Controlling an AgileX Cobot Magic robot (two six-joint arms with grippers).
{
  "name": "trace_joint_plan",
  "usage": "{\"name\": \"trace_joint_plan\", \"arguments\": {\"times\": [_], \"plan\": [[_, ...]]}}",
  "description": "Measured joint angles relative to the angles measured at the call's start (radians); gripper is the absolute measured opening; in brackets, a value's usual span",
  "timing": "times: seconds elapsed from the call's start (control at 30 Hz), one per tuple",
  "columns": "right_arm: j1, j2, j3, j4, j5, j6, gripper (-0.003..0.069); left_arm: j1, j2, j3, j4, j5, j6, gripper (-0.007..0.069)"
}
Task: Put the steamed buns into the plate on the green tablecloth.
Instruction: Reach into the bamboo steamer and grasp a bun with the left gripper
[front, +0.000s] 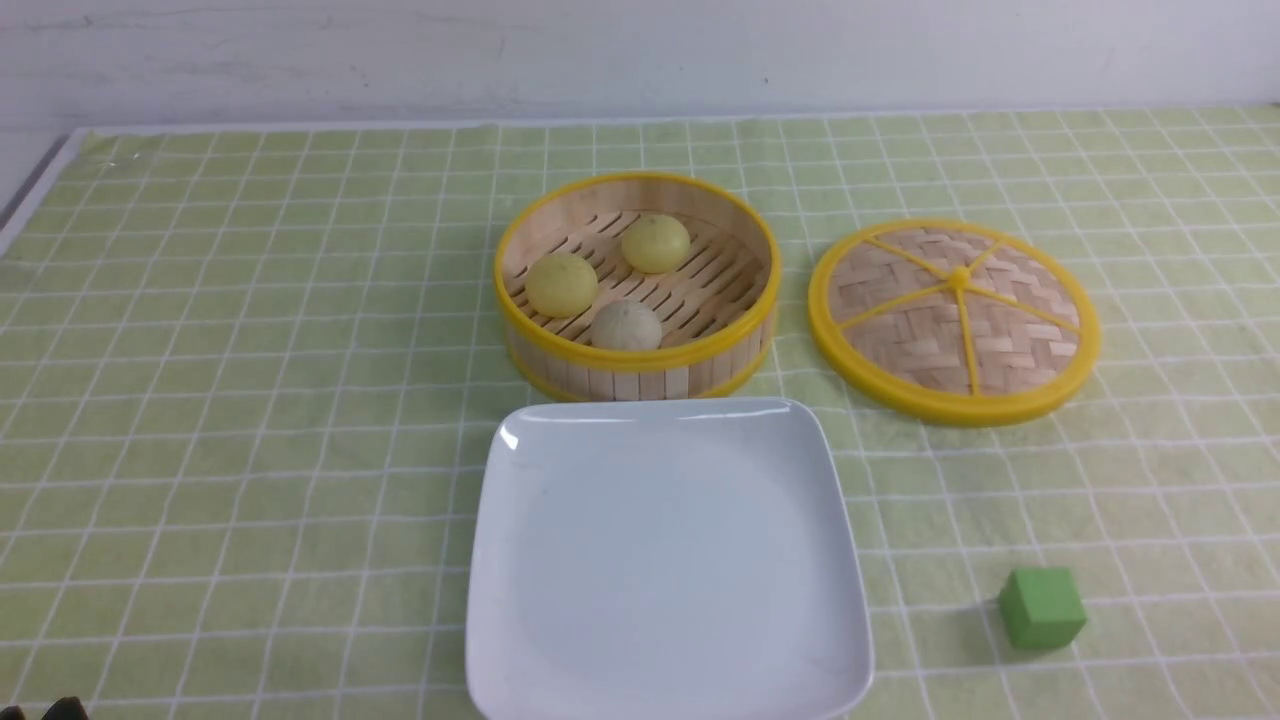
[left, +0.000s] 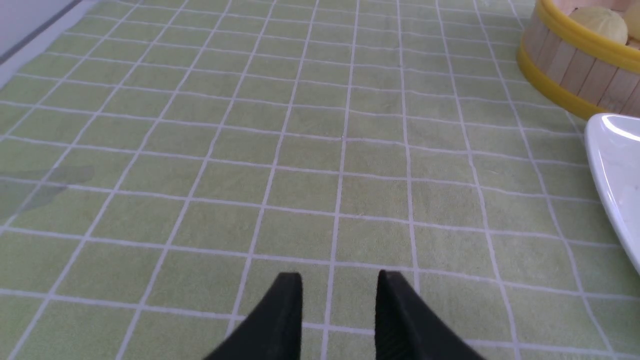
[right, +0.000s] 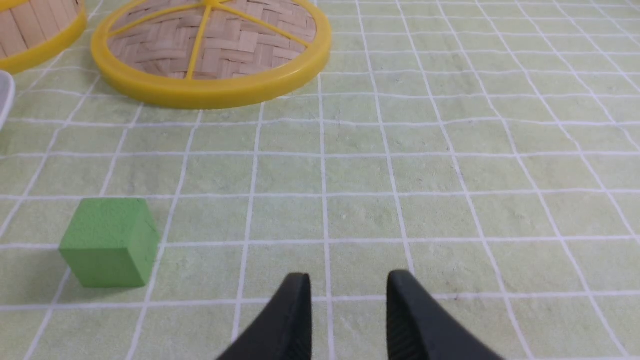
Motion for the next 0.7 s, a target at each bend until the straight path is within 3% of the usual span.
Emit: {"name": "trace_joint_plan", "arguments": {"times": [0.13,0.2,0.33,0.37,0.47,0.7], "plan": [[0.0,0.0,0.0,-0.007,-0.005,-0.004,0.024,0.0,0.0,0.0,-0.007,0.0,-0.019,0.0241],[0.0,0.0,0.004,0.001,-0.02,0.01,0.024,0.0,0.0,0.0,-0.1,-0.005,-0.119,0.0241],[0.0,0.0,0.008,0.226,-0.045,0.221,0.024,0.0,0.0,0.0,-0.403,-0.008,-0.389,0.0241],[0.0,0.0,0.008,0.33,-0.045,0.316,0.024,0.0,0.0,0.001,-0.519,-0.007,-0.485,0.0241],[0.0,0.0,0.008,0.452,-0.045,0.429,0.024,0.0,0.0,0.001,-0.632,-0.007,-0.602,0.0241],[0.0,0.0,0.008,0.524,-0.044,0.483,0.024,0.0,0.0,0.001,-0.665,-0.03,-0.671,0.0241]]}}
